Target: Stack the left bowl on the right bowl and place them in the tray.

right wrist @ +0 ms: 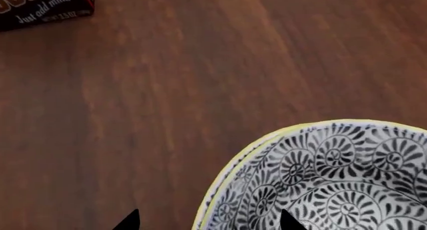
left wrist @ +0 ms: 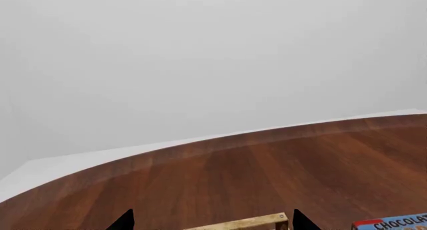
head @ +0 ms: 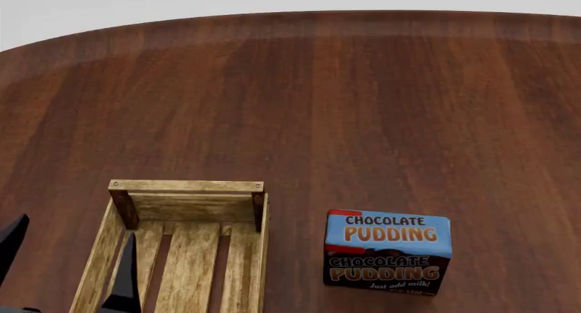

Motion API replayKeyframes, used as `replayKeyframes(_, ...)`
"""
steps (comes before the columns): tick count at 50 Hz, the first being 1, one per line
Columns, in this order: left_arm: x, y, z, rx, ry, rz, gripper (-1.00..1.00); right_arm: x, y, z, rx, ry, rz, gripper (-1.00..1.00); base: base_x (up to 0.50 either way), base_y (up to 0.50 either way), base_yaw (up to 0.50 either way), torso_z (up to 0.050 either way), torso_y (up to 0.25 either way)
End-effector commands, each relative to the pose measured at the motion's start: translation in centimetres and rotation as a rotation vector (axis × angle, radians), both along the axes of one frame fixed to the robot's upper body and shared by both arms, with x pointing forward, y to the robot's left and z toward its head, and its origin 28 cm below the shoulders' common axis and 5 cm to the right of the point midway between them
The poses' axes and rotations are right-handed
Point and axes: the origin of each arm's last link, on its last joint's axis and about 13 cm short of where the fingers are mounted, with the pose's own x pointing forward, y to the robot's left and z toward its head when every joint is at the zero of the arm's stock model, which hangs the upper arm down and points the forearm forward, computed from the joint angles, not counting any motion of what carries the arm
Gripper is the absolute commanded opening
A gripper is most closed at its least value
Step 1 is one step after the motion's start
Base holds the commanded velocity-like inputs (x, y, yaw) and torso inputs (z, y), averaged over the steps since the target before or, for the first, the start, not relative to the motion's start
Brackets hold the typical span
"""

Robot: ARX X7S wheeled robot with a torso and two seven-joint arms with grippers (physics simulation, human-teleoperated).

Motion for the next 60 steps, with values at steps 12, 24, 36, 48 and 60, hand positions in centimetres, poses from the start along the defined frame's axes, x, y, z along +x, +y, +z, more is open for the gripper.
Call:
replayKeyframes(12,-0.1,0.0,-0.5,-0.006,0.007,0.0,1.0,0.5,0.0,-2.6,0.025,0.073,-0.002,1.0,0.0,0.0,0.0,0.0,0.0)
replayKeyframes(24,-0.2,0.1,-0.6,-0.01,0.004,0.002,1.0,0.5,0.3,-4.0,0.04,0.12,-0.002,1.0,0.0,0.0,0.0,0.0,0.0)
replayKeyframes(36,-0.3,0.3,-0.7,-0.02,0.0,0.006,1.0,0.2,0.9,-3.7,0.021,0.154,0.04,-1.0,0.0,0.0,0.0,0.0,0.0)
replayKeyframes(48,-0.3,0.2,-0.3,-0.027,-0.012,0.005,1.0,1.0,2.4,0.8,-0.072,0.087,0.163,-1.0,0.0,0.0,0.0,-0.001,0.0)
replayKeyframes(60,-0.3,0.2,0.0,-0.027,-0.022,0.002,1.0,2.7,4.2,4.8,-0.142,0.0,0.286,-1.0,0.0,0.0,0.0,0.0,0.0)
